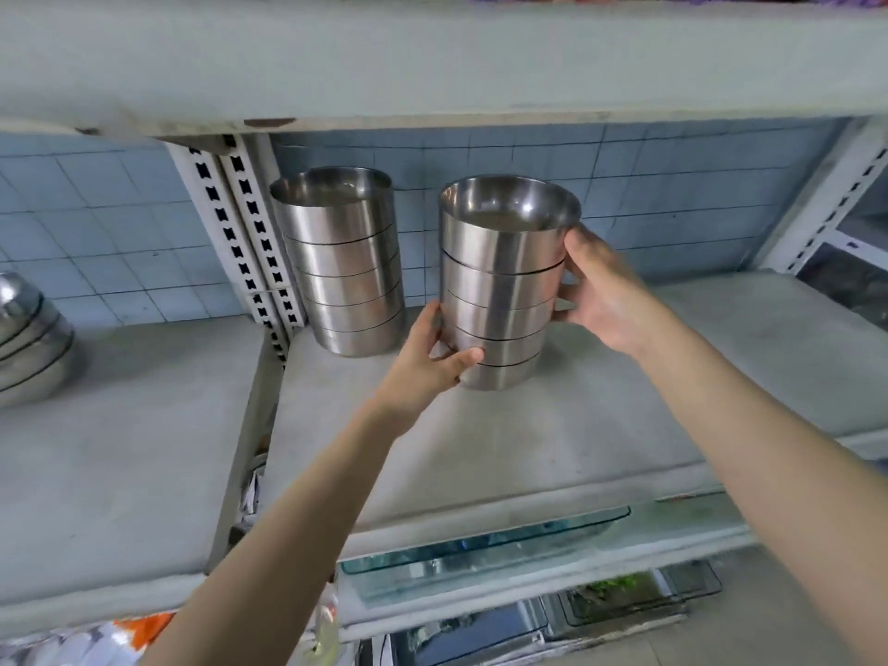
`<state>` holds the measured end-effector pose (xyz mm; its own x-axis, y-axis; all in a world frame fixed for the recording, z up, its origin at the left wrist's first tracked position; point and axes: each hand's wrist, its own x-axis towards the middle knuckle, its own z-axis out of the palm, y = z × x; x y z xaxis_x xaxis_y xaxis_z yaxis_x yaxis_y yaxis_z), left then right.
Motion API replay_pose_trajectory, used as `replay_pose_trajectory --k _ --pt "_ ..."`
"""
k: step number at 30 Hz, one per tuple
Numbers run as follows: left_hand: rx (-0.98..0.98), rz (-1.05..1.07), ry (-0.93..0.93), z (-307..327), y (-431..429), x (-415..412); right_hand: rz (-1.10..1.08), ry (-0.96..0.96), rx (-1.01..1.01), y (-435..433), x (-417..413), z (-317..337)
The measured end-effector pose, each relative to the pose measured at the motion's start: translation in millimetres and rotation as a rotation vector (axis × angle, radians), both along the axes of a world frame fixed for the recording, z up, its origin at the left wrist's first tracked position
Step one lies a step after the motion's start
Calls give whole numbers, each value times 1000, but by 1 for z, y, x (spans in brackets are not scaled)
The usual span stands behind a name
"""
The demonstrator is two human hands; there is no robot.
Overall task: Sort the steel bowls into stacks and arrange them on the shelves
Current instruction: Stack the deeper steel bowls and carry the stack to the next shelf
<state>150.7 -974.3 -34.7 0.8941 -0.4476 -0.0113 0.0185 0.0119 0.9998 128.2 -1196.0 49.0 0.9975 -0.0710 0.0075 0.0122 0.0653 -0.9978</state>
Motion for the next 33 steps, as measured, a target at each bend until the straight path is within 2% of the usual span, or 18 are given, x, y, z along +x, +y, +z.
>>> replay_pose_trajectory --k 4,13,19,24,29,33 --pt "19 9 13 -1 -10 32 32 -3 28 -10 33 -2" --pt "10 52 27 -8 -9 76 150 2 -64 -5 86 4" --pt "61 112 5 -27 -14 77 198 -29 -156 -2 97 3" --pt "9 138 49 -17 -17 76 132 -27 -143 -5 98 -9" --pt "122 208 -4 -12 -21 70 131 44 -93 -8 99 -14" --pt "121 280 -33 -33 -20 79 137 72 -95 -8 101 -13"
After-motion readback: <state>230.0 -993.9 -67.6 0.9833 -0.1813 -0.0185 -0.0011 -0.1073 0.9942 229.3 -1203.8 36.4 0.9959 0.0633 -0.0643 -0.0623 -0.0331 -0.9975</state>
